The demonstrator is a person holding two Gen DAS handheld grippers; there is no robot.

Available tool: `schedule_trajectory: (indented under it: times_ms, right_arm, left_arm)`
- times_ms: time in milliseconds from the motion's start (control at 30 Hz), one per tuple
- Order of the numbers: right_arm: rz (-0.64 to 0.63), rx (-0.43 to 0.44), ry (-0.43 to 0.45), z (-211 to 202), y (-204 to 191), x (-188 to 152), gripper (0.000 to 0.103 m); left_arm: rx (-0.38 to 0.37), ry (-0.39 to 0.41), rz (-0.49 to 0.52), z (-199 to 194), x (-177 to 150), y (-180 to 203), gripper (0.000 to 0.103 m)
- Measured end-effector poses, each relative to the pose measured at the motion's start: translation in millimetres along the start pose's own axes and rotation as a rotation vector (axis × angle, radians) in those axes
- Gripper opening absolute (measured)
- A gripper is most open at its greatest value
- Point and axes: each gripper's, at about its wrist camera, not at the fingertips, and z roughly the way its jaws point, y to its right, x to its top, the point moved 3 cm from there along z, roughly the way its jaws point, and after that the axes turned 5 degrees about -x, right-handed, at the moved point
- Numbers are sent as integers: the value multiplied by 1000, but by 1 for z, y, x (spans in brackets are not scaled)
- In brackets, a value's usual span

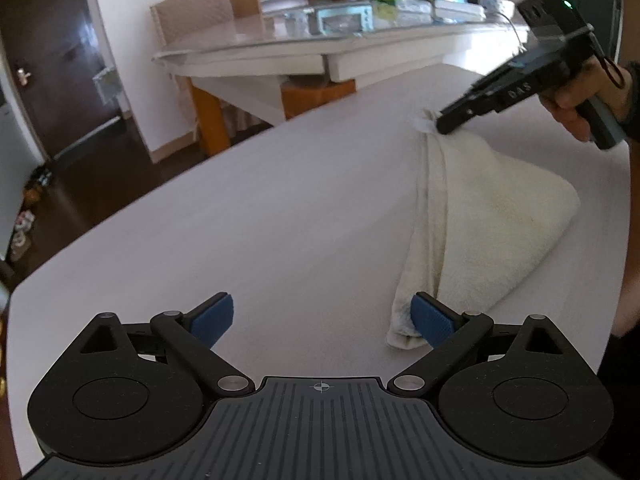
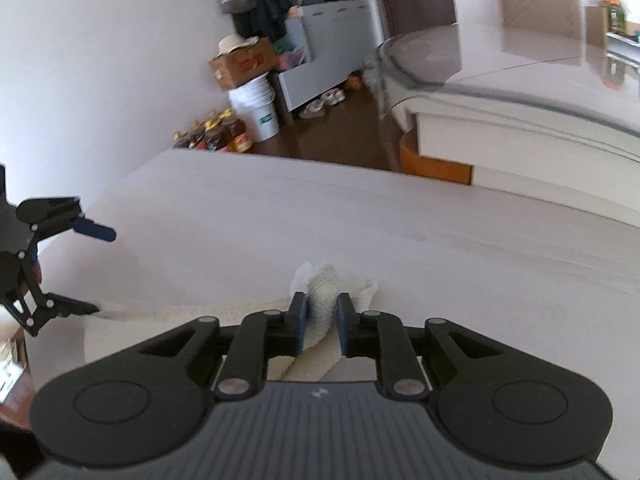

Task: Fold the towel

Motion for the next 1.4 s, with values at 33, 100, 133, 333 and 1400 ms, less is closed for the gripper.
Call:
schedule_trajectory:
  times_ms: [33, 100, 133, 333, 1400]
  right_arm:
    - [14, -1, 6, -3, 2, 0, 20]
    - [41, -4, 17, -8, 5, -1, 21]
    - [48, -13, 20, -10, 7, -2, 22]
    - [53, -6, 44, -15, 1, -3, 22]
    - [141, -237, 124, -55, -36, -47, 59]
  left_arm:
    - [13, 18, -8, -4, 2, -1, 98]
    - [27, 39, -11, -12, 4, 0, 98]
    - [32, 52, -6, -17, 5, 3, 98]
    - [81, 106, -2, -34, 9, 13, 98]
    - [299, 85, -225, -25, -9, 23, 102]
